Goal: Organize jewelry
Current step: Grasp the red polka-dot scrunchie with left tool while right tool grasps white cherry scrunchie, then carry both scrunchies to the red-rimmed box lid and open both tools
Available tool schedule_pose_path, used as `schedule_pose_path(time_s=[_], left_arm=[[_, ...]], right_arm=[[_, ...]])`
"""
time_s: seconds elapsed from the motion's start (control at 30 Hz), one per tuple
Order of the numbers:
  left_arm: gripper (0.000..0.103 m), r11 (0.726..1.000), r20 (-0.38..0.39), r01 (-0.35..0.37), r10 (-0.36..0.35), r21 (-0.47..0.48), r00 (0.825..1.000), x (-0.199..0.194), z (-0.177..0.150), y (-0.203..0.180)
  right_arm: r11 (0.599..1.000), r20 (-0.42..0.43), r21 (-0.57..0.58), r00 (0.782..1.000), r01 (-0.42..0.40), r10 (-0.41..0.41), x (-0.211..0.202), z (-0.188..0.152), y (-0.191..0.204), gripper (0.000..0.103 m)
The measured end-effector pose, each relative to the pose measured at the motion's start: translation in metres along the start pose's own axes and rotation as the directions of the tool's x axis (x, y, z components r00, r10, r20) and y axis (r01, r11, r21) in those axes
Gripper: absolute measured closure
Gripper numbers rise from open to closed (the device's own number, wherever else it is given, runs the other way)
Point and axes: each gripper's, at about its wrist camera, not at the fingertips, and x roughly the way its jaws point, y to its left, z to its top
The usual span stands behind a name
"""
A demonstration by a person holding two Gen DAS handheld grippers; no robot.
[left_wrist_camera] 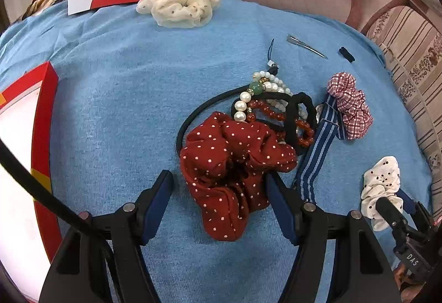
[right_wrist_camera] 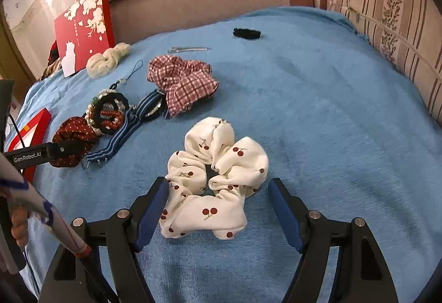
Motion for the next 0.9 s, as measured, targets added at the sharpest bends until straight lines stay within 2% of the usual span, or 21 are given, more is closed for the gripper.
schedule_pose_path(time_s=[0.03, 0.07, 0.13, 0.17, 0.37, 0.5, 0.7, 0.9], left_arm=[[0.066, 1.000, 0.001, -0.010, 0.010, -0.002, 1.000, 0.000, 0.000, -0.001], [0.091, 1.000, -0.005, -0.018, 0.018, -0.003, 1.000, 0.000, -0.001, -0.001], [0.093, 1.000, -0.008, -0.003, 0.003, -0.024, 1.000, -0.004, -0.002, 0.000], [0.094, 1.000, 0.001, 0.005, -0.005, -0.031, 1.000, -0.009, -0.003, 0.000], [0.094, 0.999, 0.098, 0.032, -0.028, -0.037, 0.995, -0.066, -0.017, 0.001], [0.094, 0.999, 0.160, 0.007, 0.000, -0.045, 0.987, -0.106, -0.027, 0.018], [0.094, 0.989, 0.223, -0.058, 0.087, -0.136, 0.971, -0.142, -0.035, 0.080], [0.094, 0.949, 0.228, -0.119, 0.190, -0.291, 0.955, -0.150, -0.033, 0.167]], right_arm=[[1.000, -0.005, -0.001, 1.000, -0.004, 0.004, 0.001, 0.000, 0.001, 0.035], [1.000, -0.012, -0.004, 1.000, -0.010, 0.010, 0.003, -0.001, 0.002, 0.053], [0.999, -0.034, 0.001, 0.999, -0.041, 0.041, 0.004, -0.001, 0.005, 0.076], [0.998, -0.039, 0.005, 0.998, -0.058, 0.058, 0.003, -0.001, 0.006, 0.083], [0.996, -0.005, -0.047, 0.997, -0.076, 0.076, -0.024, -0.004, 0.022, 0.087], [0.993, 0.020, -0.070, 0.995, -0.093, 0.095, -0.048, -0.006, 0.034, 0.087], [0.975, 0.025, -0.151, 0.986, -0.161, 0.166, -0.078, -0.002, 0.078, 0.087], [0.939, -0.032, -0.225, 0.965, -0.261, 0.261, -0.073, 0.006, 0.146, 0.087]])
